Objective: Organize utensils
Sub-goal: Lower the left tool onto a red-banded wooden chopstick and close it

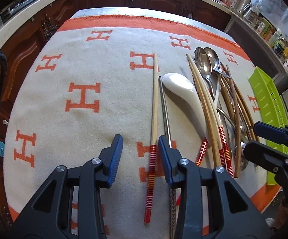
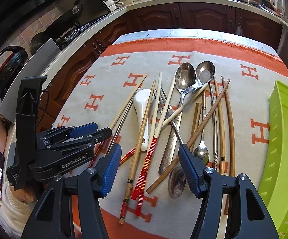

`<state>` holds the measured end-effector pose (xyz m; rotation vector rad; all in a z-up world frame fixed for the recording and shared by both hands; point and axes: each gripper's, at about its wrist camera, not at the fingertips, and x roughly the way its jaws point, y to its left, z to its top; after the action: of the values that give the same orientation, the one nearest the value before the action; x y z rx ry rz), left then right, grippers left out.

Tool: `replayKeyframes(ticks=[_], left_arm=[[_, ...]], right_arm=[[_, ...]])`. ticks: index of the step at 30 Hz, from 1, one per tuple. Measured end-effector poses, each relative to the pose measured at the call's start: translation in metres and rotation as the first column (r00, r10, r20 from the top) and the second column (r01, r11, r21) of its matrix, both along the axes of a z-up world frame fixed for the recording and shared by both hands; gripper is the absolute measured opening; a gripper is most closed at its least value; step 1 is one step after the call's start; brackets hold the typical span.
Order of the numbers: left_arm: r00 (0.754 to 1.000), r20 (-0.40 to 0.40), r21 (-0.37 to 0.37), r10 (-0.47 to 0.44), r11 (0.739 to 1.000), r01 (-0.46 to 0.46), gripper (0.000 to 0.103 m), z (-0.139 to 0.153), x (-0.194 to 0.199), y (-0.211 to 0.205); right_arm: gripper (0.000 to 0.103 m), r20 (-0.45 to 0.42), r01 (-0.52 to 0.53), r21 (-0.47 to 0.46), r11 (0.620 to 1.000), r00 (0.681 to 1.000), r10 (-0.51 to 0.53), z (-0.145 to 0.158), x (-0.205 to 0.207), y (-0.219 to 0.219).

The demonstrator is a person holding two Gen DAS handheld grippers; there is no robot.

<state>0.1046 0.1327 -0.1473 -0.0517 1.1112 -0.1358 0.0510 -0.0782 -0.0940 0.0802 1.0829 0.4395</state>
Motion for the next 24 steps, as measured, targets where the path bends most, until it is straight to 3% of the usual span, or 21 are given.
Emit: replayKeyframes(ticks=[5, 7, 11, 13, 19, 24], left_arm=[[0.999, 0.024, 0.11, -0.036, 0.993, 0.033, 0.035, -0.002, -0.002, -0.017], [0.999, 0.027, 0.117, -0.037, 0.993, 0.033, 0.035, -0.001, -0.001, -0.018], [0.999, 0.035, 0.101, -0.041, 0.994, 0.038, 0.028, -0.001, 0.0, -0.017], [0.998, 0.043, 0.094, -0.036, 0.995, 0.032, 0.004, -0.001, 0.0, -0.017], [0.998, 0.051, 0.012, 0.026, 1.0, -0.027, 0.003, 0.0, 0.001, -0.006], [0.988, 0.123, -0.037, 0.092, 0.995, -0.088, 0.003, 0.009, -0.016, 0.017]], right_arm=[[0.061, -0.004, -0.008, 0.009, 1.0, 1.0, 0.008, -0.002, -0.001, 0.0], [0.061, -0.004, -0.01, 0.011, 1.0, 1.0, 0.01, -0.004, -0.001, 0.0], [0.061, -0.019, -0.018, 0.014, 1.0, 1.0, 0.018, -0.009, -0.002, 0.002], [0.061, -0.027, -0.026, 0.011, 1.0, 0.999, 0.027, -0.012, -0.003, 0.005], [0.061, -0.019, -0.04, -0.004, 0.999, 0.999, 0.04, -0.008, -0.007, 0.017], [0.061, -0.001, -0.046, -0.019, 0.999, 0.999, 0.046, -0.001, -0.01, 0.028]])
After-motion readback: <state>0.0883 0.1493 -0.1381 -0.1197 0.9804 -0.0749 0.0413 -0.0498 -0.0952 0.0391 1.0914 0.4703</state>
